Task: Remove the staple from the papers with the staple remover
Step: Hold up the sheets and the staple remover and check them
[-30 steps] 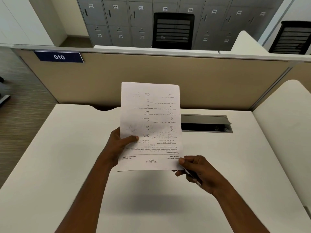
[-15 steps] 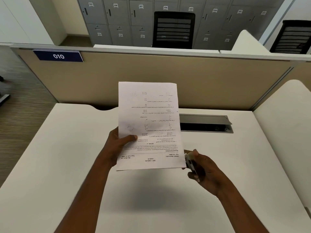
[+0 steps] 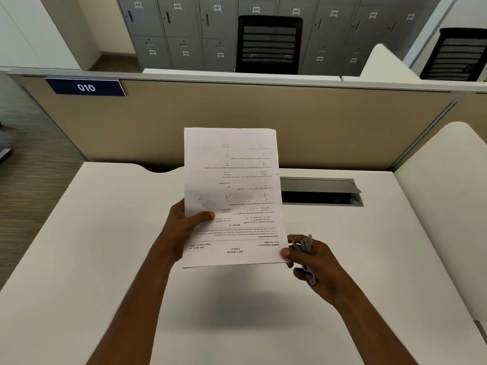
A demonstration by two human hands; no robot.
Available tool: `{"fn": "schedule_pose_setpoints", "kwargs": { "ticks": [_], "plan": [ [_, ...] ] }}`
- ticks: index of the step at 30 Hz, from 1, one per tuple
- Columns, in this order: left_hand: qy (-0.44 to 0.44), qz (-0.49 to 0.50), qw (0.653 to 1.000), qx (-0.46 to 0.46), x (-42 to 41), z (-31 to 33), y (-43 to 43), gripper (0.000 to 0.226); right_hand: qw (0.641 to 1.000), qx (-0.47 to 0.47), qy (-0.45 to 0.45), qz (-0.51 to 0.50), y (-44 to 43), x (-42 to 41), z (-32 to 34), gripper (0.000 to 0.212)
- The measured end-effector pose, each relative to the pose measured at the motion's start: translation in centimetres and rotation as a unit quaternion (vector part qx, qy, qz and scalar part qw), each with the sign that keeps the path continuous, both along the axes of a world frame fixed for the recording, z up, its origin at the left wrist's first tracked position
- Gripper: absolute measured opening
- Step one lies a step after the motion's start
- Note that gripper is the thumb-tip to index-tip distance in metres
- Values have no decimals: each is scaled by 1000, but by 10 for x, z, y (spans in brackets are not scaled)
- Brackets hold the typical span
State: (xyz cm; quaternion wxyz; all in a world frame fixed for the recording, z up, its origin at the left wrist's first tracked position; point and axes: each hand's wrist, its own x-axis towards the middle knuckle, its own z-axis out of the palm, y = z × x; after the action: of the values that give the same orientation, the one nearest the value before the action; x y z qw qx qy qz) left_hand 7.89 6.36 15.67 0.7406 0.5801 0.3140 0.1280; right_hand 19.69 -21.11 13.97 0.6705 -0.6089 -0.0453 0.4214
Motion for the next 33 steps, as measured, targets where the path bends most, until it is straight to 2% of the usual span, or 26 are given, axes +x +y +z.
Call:
{"fn": "schedule_pose_setpoints", "kwargs": {
  "ticks": [6,11,19,22,24,27,30,33],
  "plan": [
    [6,0,1000,5,1,-3,-1,32,1000,-7,-15,7,0,-1,0,31],
    [11,1,1000,2,1,-6,-4,33,1000,-13,-6,8,-2,2,-5,39],
    [11,7,1000,-10,4,-6,-8,31,999,-13,5,-34,-10,10,-19,16],
    [14,12,1000,-9,4,-8,-7,31,992,-119,-27,-38,-16,20,-51,18],
    [14,14,1000,-10,4,-10,-8,32,976,-210,-56,-25,-24,24,-83,20],
    [18,16,1000,-17,4,-15,-10,34,951,-296,-79,-40,-30,26,-132,21],
    [18,18,999,-20,6,-20,-10,36,899,-396,-181,-50,-30,29,-166,21],
    [17,19,999,-22,8,-24,-13,35,859,-431,-269,-70,-31,32,-188,20]
  ]
}}
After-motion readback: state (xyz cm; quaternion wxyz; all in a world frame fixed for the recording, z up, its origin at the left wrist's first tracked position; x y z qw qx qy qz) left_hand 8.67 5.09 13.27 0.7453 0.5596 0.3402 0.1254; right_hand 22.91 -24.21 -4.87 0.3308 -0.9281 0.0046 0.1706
